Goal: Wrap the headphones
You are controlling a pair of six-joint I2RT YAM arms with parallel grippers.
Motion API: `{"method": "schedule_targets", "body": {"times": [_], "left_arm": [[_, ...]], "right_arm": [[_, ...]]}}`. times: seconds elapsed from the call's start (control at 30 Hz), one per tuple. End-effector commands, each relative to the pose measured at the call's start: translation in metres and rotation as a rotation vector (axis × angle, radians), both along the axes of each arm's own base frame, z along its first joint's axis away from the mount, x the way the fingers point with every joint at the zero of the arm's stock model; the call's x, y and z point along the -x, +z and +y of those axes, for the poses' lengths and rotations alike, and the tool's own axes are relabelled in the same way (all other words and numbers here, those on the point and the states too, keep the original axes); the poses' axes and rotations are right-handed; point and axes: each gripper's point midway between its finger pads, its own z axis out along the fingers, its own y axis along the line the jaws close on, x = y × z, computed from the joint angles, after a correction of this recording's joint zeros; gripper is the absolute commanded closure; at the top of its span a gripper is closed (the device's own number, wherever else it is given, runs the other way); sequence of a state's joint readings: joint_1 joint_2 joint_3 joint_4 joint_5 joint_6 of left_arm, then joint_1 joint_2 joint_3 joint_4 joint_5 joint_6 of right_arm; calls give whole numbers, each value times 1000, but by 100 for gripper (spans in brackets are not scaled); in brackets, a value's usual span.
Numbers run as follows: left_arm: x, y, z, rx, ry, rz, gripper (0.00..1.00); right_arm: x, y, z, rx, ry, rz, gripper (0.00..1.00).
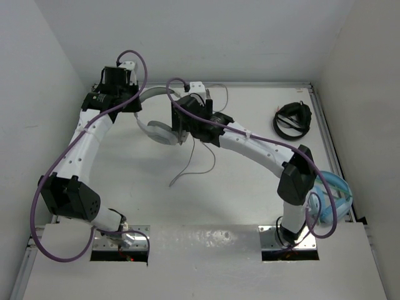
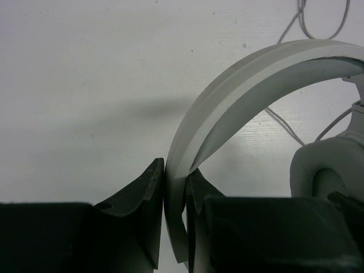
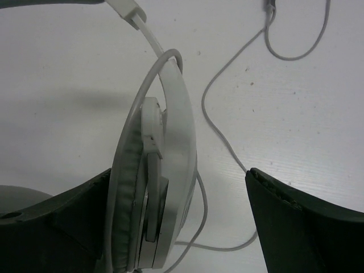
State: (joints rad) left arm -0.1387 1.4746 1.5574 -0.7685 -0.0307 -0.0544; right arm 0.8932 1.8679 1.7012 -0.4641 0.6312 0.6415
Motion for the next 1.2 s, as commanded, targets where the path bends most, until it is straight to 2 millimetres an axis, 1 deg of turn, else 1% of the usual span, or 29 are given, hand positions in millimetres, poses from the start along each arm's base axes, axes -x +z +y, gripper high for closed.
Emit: {"method": "schedule_targets", "body": {"times": [0.0,0.03,0.07,0.1,0.17,0.2,0.23,0.27,0.3,0.37,0.4,0.47,0.5,0.53,0.57,0.6,0.63,0.67,0.73,0.8,0.9,0.97,1.03,1.17], "left_arm": [[-3,45,-22,133,-37,-136,100],[-3,46,-23,137,-40,-137,100],[-2,46,-24,141,-47,-136,100],[-2,46,-25,145,-50,-134,100],[-2,47,-29,166,-61,-134,100],[-2,47,-31,174,-69,-134,100],[-2,47,-34,188,-72,-134,100],[-3,50,-37,200,-86,-144,100],[-4,52,-38,203,-93,-149,100],[-6,54,-39,191,-117,-164,100],[-7,54,-39,182,-130,-171,100],[-9,51,-39,143,-172,-182,100],[-9,49,-40,127,-196,-187,100],[-9,42,-43,78,-273,-190,88],[-8,37,-44,55,-309,-189,78],[-8,32,-42,-8,-363,-193,68],[-6,23,-44,-37,-407,-184,52],[-5,19,-43,-67,-437,-182,46],[-7,10,-37,-155,-489,-185,44],[-9,7,-33,-205,-511,-194,44],[-10,5,-34,-222,-530,-192,44],[-7,3,-39,-213,-560,-186,51],[0,-3,-45,-220,-591,-154,53],[16,-18,-53,-197,-650,-83,48]], "right_arm": [[-4,-6,-9,-63,-13,40,10],[-6,-4,-9,-84,-19,38,11],[-7,-5,-9,-97,-10,44,17],[-10,-1,-4,-122,-2,27,20],[-13,1,2,-150,17,23,27],[-12,1,11,-177,49,29,33],[-12,2,14,-189,66,31,39],[-12,3,18,-197,80,35,46],[-10,3,21,-203,100,43,69],[-9,5,19,-205,102,42,90],[-8,10,17,-204,111,31,100],[-8,14,15,-187,128,19,100],[-9,14,12,-153,145,8,100],[-8,18,8,-131,155,-4,100],[-8,19,6,-107,167,-12,100],[-7,19,3,-43,206,-23,100],[-6,24,2,-24,230,-31,100],[-4,22,-1,8,246,-19,100],[-3,27,-2,50,284,-28,100],[-1,28,-3,65,299,-24,100],[1,31,1,58,329,-23,100],[1,33,4,51,336,-22,100],[0,38,6,39,339,-31,100],[-3,46,9,39,340,-41,100]]}}
